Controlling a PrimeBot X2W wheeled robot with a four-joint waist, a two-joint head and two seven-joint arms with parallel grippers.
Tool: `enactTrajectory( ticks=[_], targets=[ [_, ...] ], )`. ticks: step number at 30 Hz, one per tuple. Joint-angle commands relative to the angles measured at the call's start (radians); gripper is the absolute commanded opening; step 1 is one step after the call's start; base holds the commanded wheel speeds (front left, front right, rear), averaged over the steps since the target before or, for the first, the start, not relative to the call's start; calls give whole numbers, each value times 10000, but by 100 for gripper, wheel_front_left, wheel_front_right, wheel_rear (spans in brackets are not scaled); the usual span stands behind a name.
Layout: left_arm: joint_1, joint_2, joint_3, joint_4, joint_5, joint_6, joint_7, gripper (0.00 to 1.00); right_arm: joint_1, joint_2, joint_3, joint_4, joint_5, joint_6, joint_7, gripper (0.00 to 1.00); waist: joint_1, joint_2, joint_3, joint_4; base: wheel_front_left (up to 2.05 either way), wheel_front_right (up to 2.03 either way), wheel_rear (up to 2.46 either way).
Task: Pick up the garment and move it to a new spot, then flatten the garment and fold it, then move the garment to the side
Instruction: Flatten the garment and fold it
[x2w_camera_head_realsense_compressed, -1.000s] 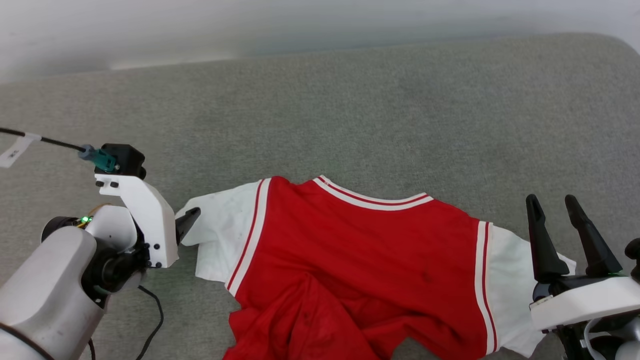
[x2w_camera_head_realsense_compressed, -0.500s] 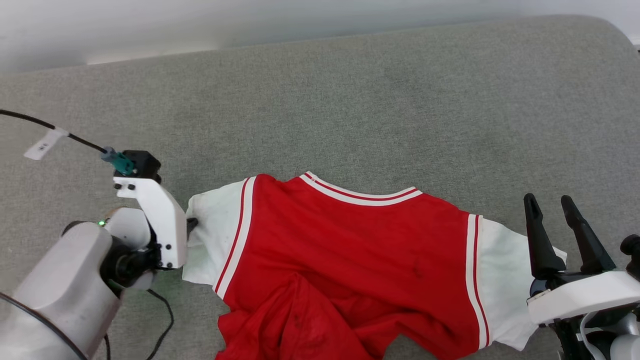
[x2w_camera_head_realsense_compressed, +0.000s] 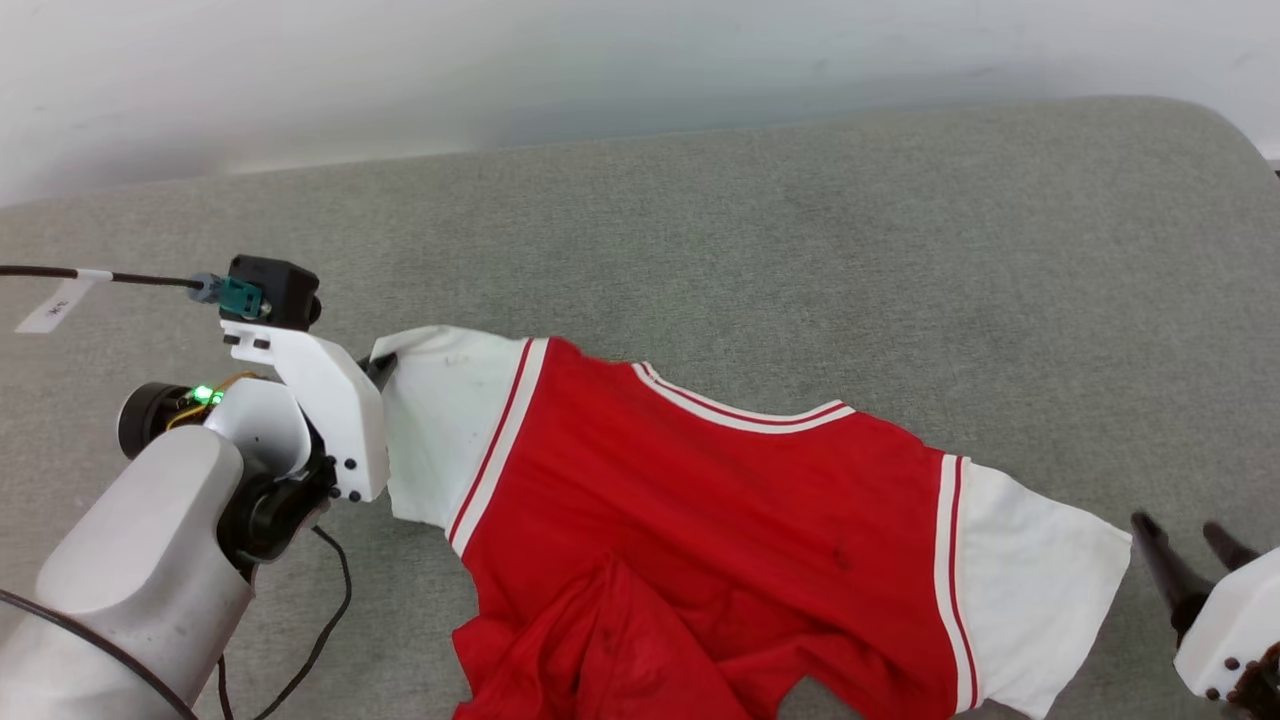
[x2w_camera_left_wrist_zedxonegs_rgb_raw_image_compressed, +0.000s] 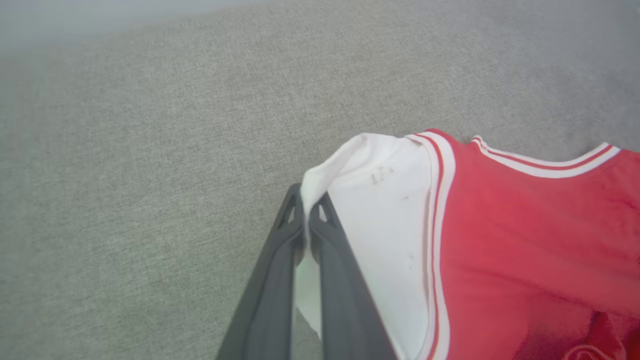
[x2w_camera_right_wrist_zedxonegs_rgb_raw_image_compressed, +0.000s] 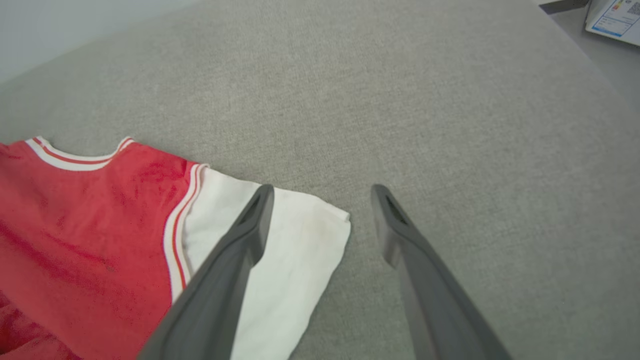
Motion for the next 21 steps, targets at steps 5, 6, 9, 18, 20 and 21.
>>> enactTrajectory(
  ticks=[5, 6, 9, 18, 20, 21],
  targets=[
    [76, 135, 84, -884, 262, 367, -354, 0, -61, -759, 96, 527, 376, -3, 2428, 100, 0, 0, -48, 268, 0, 0, 0],
    [73, 148, 98, -1102, 316, 442, -392, 0, -162, -885, 184, 658, 392, -3, 2681, 100, 0, 0, -12, 305, 0, 0, 0],
    [16, 198, 61, -1650, 433, 599, -330, 0, -502, -1091, 444, 1246, 470, -3, 3104, 100, 0, 0, 163, 440, 0, 0, 0],
    [111, 270, 3, -2563, 459, 870, -173, 0, -1435, -1117, 1728, 3440, 914, 0, 3019, 100, 0, 0, 548, 693, 0, 0, 0],
    [176, 291, 4, -2611, 413, 905, -143, 0, -1515, -1112, 2018, 3683, 1074, 12, 2990, 29, 0, 0, 536, 697, 0, 0, 0],
    [199, 308, 7, -2620, 398, 902, -110, 0, -1570, -1144, 2115, 3746, 1130, 12, 2929, 2, 0, 0, 520, 692, 0, 0, 0]
  ],
)
